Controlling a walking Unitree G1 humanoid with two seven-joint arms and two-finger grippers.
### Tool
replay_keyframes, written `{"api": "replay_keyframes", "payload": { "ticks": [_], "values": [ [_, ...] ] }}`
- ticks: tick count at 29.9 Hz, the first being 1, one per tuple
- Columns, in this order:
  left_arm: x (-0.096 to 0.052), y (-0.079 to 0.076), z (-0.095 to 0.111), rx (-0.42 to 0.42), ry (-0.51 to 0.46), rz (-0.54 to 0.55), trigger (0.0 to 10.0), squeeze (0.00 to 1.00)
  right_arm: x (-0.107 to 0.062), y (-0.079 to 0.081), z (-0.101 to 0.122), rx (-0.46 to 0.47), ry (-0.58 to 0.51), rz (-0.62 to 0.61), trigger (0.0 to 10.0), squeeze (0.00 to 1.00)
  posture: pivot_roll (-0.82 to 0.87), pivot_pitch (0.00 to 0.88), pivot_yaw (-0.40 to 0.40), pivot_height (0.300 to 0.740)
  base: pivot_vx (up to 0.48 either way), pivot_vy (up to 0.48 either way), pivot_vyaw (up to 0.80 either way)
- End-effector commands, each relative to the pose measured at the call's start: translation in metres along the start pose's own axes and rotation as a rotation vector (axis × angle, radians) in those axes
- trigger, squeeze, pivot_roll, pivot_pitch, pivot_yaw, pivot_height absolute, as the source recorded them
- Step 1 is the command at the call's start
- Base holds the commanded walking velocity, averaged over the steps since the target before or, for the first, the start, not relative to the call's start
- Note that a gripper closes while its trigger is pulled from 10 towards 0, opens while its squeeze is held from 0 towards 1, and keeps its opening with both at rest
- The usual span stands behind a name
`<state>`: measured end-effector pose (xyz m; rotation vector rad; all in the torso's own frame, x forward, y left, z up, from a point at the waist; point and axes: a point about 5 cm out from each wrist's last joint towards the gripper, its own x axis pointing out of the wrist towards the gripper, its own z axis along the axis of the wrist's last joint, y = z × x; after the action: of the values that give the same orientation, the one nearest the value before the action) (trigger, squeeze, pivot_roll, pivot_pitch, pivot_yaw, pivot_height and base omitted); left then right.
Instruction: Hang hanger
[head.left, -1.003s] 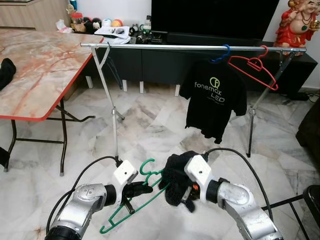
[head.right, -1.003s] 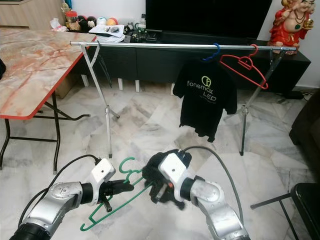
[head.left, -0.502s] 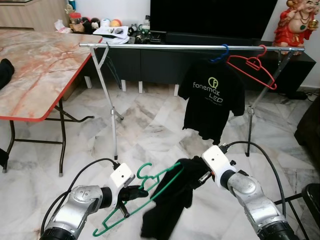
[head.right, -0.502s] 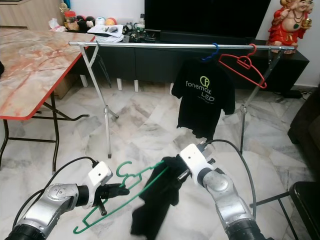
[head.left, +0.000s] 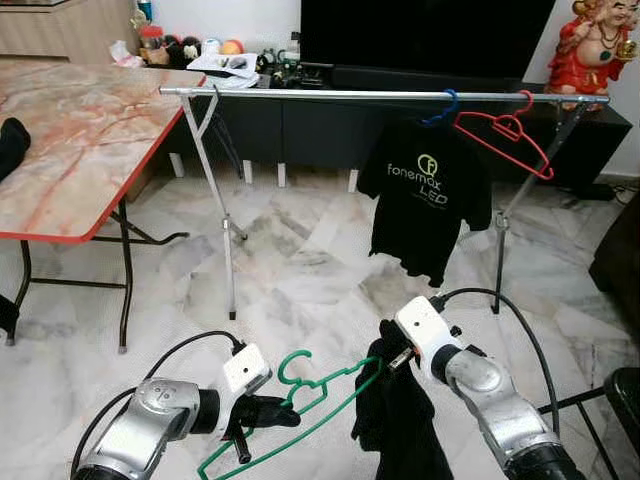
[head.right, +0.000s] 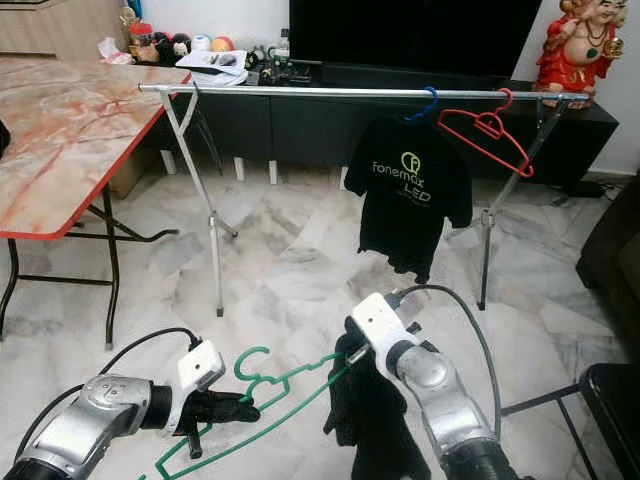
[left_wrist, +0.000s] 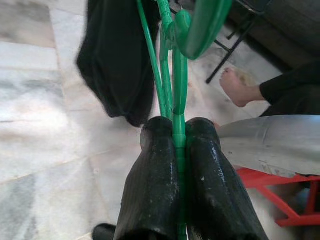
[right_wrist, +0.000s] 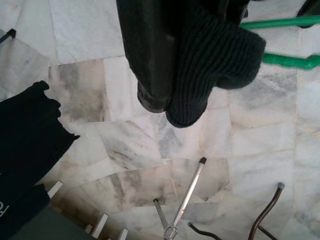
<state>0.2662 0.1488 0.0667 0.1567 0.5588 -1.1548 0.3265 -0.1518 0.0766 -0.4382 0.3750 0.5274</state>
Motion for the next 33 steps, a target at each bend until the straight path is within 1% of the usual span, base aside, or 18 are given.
{"api": "replay_keyframes", "payload": {
  "ticks": [1,2,7,9,10,11,13,17,26,33],
  "values": [
    [0.0,-0.006,0.0,0.007,0.014,-0.052,10.0,0.0,0.003,0.0,0.009,-0.02,-0.036,0.006,10.0,0.0,0.06,0.084,-0.036,0.74,0.0,0.0,0.0],
    [-0.001,-0.008,-0.002,0.011,0.031,-0.067,10.0,0.0,0.003,-0.001,0.007,-0.03,-0.027,-0.004,10.0,0.0,0.06,0.085,-0.036,0.74,0.0,0.0,0.0],
    [-0.002,-0.008,-0.003,0.009,0.033,-0.061,10.0,0.0,0.003,-0.004,0.007,-0.027,-0.026,-0.017,10.0,0.0,0.06,0.087,-0.037,0.74,0.0,0.0,0.0],
    [-0.001,-0.006,-0.003,0.014,0.024,-0.035,10.0,0.0,0.003,-0.003,0.008,-0.026,-0.028,-0.01,10.0,0.0,0.06,0.087,-0.037,0.74,0.0,0.0,0.0],
    [0.0,-0.004,-0.002,0.015,0.015,-0.014,10.0,0.0,0.003,-0.002,0.008,-0.02,-0.031,-0.002,10.0,0.0,0.06,0.087,-0.038,0.74,0.0,0.0,0.0],
    [0.003,0.005,0.003,0.034,-0.006,0.075,10.0,0.0,0.004,0.003,0.01,-0.01,-0.038,0.025,10.0,0.0,0.06,0.087,-0.038,0.74,0.0,0.0,0.0],
    [0.005,0.01,0.006,0.039,-0.012,0.121,10.0,0.0,0.005,0.005,0.011,-0.01,-0.04,0.037,10.0,0.0,0.06,0.087,-0.038,0.74,0.0,0.0,0.0],
    [0.003,0.012,0.006,0.049,0.006,0.137,10.0,0.0,0.005,0.007,0.01,-0.013,-0.043,0.042,10.0,0.0,0.06,0.087,-0.038,0.74,0.0,0.0,0.0],
    [-0.008,0.008,-0.005,0.053,0.067,0.115,10.0,0.0,0.005,0.004,0.005,-0.014,-0.025,0.019,10.0,0.0,0.06,0.091,-0.038,0.74,0.0,0.0,0.0],
    [-0.01,0.009,-0.006,0.053,0.066,0.124,10.0,0.0,0.006,0.003,0.005,-0.014,-0.023,0.005,10.0,0.0,0.07,0.09,-0.037,0.74,0.0,0.0,0.0]
  ]
}}
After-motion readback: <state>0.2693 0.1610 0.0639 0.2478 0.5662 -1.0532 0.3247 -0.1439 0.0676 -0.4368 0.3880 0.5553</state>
